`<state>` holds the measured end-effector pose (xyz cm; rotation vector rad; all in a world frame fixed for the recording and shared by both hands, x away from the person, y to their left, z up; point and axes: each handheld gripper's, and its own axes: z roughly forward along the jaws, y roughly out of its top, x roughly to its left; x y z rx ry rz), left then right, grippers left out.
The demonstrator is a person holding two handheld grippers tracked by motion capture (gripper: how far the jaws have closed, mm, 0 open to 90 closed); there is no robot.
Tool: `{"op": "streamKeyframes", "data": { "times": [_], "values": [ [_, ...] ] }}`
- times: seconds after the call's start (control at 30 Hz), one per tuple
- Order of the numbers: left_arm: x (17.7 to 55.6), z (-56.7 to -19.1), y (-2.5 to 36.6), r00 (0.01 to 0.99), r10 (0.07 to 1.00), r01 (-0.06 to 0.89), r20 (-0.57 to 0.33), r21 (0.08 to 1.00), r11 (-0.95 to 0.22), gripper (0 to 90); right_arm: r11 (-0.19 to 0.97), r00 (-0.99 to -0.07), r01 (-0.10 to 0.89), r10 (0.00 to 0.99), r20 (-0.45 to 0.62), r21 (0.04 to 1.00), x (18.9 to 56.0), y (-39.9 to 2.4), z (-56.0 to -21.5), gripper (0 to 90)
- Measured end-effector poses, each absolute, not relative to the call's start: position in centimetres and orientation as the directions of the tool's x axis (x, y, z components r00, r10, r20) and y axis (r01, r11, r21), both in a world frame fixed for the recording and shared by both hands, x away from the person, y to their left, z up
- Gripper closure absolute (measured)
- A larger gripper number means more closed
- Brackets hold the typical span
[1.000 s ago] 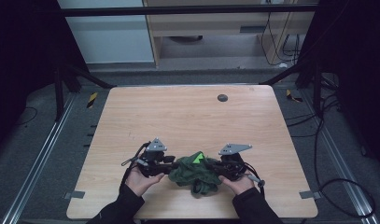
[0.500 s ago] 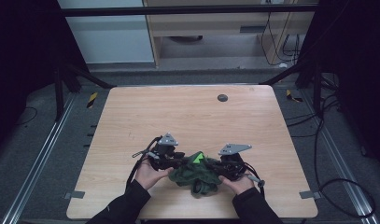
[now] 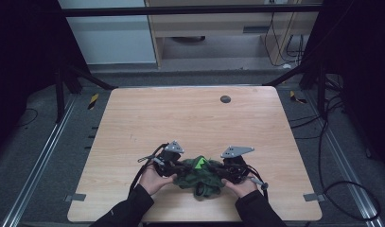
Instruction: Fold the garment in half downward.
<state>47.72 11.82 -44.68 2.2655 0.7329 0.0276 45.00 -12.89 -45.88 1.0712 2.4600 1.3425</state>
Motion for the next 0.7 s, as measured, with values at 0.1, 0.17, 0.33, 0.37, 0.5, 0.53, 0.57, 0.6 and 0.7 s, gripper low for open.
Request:
{"op": "streamKeyframes", "data": {
  "times": [0.1, 0.17, 0.33, 0.37, 0.5, 0.53, 0.57, 0.6, 0.7],
  "values": [
    [47.3, -44.2, 12.0, 0.837, 0.512, 0.493, -0.193, 0.672, -0.553, 88.1, 0.346, -0.74, 0.514, 0.641, 0.203, 0.785, 44.9, -13.0, -45.8, 87.2],
    [46.9, -43.8, 12.2, 0.838, 0.512, 0.49, -0.191, 0.677, -0.549, 88.2, 0.343, -0.741, 0.511, 0.64, 0.202, 0.788, 44.7, -13.1, -45.6, 87.1],
    [45.4, -43.0, 12.8, 0.848, 0.496, 0.472, -0.187, 0.692, -0.546, 88.3, 0.342, -0.757, 0.496, 0.621, 0.204, 0.798, 43.9, -13.2, -45.2, 87.0],
    [45.1, -42.8, 12.9, 0.854, 0.488, 0.463, -0.182, 0.693, -0.552, 88.3, 0.342, -0.761, 0.491, 0.616, 0.204, 0.801, 43.7, -13.2, -45.1, 86.9],
    [43.6, -42.7, 13.0, 0.863, 0.471, 0.451, -0.183, 0.699, -0.555, 88.3, 0.349, -0.776, 0.481, 0.596, 0.206, 0.804, 42.7, -13.4, -44.9, 85.9],
    [43.3, -42.8, 13.1, 0.866, 0.466, 0.447, -0.182, 0.7, -0.556, 88.3, 0.349, -0.78, 0.478, 0.591, 0.207, 0.806, 42.5, -13.5, -44.8, 85.7],
    [43.0, -42.8, 13.1, 0.868, 0.463, 0.445, -0.182, 0.701, -0.558, 88.2, 0.349, -0.783, 0.478, 0.585, 0.211, 0.806, 42.2, -13.6, -44.8, 85.4],
    [42.8, -42.8, 13.0, 0.87, 0.457, 0.442, -0.185, 0.701, -0.559, 88.3, 0.353, -0.787, 0.477, 0.58, 0.212, 0.805, 42.0, -13.6, -44.8, 84.7],
    [41.9, -43.1, 12.7, 0.875, 0.448, 0.435, -0.182, 0.699, -0.567, 88.2, 0.368, -0.795, 0.478, 0.567, 0.215, 0.798, 41.1, -13.8, -45.1, 83.0]
  ]
}}
